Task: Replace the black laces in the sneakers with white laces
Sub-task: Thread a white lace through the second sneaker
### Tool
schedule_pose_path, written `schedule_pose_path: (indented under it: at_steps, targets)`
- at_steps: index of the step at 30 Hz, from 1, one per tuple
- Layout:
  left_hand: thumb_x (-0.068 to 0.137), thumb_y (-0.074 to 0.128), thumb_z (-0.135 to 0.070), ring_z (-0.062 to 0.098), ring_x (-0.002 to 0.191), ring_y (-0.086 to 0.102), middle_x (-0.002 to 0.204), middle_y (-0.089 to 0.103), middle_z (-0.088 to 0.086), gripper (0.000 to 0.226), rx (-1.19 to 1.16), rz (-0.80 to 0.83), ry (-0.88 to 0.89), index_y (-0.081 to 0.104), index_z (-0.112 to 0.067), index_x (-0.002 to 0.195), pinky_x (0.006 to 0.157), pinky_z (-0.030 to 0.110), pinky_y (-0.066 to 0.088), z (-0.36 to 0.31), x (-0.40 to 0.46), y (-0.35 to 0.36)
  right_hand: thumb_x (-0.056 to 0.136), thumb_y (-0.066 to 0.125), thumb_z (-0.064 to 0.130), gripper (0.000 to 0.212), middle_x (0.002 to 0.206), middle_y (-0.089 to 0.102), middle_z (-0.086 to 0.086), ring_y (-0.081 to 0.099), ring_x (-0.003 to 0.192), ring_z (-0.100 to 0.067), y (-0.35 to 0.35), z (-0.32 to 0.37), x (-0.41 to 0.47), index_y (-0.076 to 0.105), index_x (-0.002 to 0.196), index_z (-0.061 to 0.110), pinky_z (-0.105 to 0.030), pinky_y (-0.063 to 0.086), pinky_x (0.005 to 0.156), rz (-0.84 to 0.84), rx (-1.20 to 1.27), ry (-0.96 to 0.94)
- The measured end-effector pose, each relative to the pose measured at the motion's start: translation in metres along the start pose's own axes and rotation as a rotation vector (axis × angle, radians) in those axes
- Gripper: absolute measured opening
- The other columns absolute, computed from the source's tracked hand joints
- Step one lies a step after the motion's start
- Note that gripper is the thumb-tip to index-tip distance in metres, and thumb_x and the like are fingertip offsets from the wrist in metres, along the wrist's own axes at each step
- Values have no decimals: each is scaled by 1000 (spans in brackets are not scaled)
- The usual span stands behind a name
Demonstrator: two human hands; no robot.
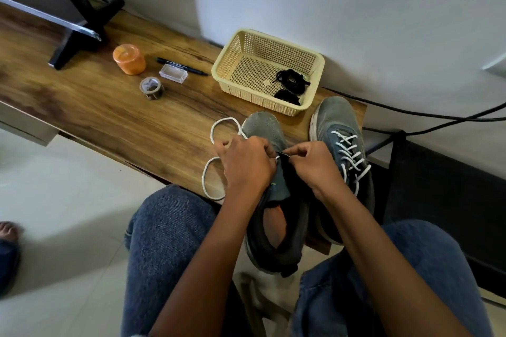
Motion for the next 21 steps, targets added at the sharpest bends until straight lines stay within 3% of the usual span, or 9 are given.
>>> schedule_pose_path:
  at_steps: [5, 11, 14, 21]
  targets:
    - [83, 62, -28, 15, 100, 56, 84, 69, -5, 9, 50, -29, 14, 70, -30, 79, 90, 34, 11, -6, 2, -2, 80, 58, 4, 25, 81, 72, -5, 68, 81, -24, 1, -3, 1, 71, 71, 23, -47, 57, 79, 11, 51, 24]
    - [82, 62, -22, 22, 87, 61, 83, 68, 0, 10, 161, -17, 82, 71, -23, 87, 86, 33, 14, -17, 3, -1, 81, 56, 6, 24, 85, 73, -3, 68, 82, -21, 3, 1, -4, 75, 87, 20, -46, 56, 80, 35, -6, -51]
    - [82, 63, -22, 23, 87, 62, 82, 69, 1, 8, 123, -4, 110, 71, -22, 83, 91, 36, 22, -16, 5, 1, 82, 57, 6, 24, 88, 73, -2, 67, 85, -19, 1, 7, -9, 75, 94, 18, -43, 55, 82, 19, -71, -132]
    - [83, 66, -28, 15, 90, 61, 83, 70, -4, 8, -74, -19, 46, 68, -26, 76, 81, 33, 16, -4, 0, 0, 85, 57, 7, 24, 96, 73, -2, 66, 90, -18, -2, 14, -14, 74, 102, 13, -36, 52, 82, 2, -138, -216]
Point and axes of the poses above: each hand's wrist, its own x-axis towards the middle knuckle, its own y-axis out of the palm, z = x × y, the point moved 8 cm from there along x, towards the middle knuckle
